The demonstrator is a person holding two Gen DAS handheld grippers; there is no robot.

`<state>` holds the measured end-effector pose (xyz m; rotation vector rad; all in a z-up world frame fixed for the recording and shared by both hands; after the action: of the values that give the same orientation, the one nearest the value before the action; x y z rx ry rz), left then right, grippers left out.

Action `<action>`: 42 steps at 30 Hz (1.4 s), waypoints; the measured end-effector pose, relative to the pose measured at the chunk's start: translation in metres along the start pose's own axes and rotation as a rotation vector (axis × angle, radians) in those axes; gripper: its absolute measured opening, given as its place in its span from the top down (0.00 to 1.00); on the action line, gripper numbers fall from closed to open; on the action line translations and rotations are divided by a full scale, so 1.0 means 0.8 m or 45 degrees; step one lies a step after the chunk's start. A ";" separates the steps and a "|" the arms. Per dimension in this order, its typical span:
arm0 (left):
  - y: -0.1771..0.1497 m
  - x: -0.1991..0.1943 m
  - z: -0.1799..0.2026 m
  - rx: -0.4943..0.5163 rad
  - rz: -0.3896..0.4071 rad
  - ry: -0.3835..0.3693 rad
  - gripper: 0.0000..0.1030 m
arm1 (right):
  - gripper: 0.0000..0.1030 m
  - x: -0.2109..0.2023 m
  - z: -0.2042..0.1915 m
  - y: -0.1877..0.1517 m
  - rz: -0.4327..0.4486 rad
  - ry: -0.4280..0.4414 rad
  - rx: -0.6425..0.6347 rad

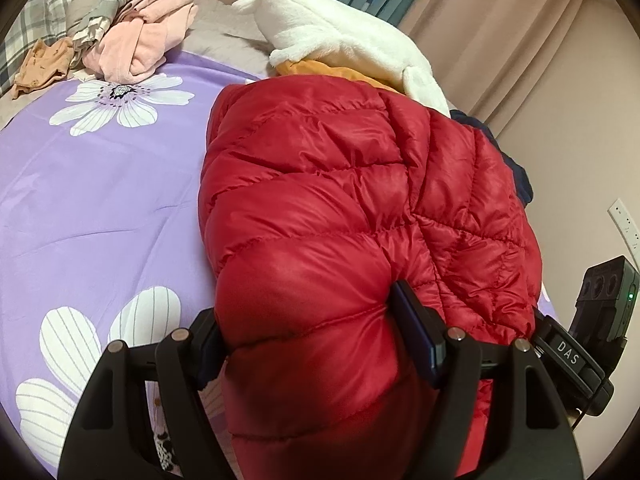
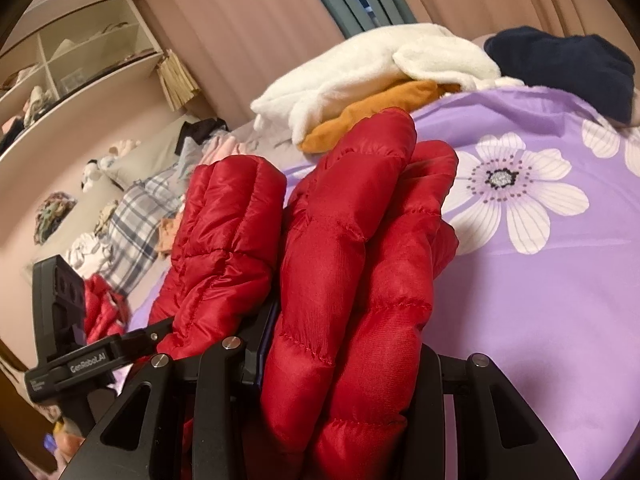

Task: Fold large clothes
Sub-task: 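Keep the right tool clamped on the red jacket bundle while the left tool presses it, then open the right tool and release the folded jacket edge onto the bed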

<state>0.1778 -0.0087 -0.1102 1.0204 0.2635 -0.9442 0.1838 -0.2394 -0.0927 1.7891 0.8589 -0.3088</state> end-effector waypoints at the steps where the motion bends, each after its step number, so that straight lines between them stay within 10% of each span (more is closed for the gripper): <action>1: -0.001 0.002 0.001 0.004 0.001 0.005 0.27 | 0.61 0.003 0.002 0.000 -0.002 -0.001 0.006; 34: -0.009 -0.003 -0.043 -0.009 -0.012 0.238 0.00 | 0.28 -0.015 0.076 -0.019 -0.114 -0.124 0.281; 42: -0.010 -0.025 -0.032 0.046 0.005 0.219 0.30 | 0.28 -0.051 0.017 -0.004 -0.020 -0.011 0.077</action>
<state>0.1657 0.0220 -0.1169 1.1366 0.3885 -0.8613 0.1557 -0.2675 -0.0762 1.8366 0.8657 -0.3558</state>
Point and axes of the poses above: each gripper's, at about its wrist camera, not at the fingertips, and x roughly the way its jaws point, z to its right, y to its top, the point moved 7 cm from there along x, roughly the way its jaws point, and after that the axes turned 9 degrees about -y, right-handed, at the moved point
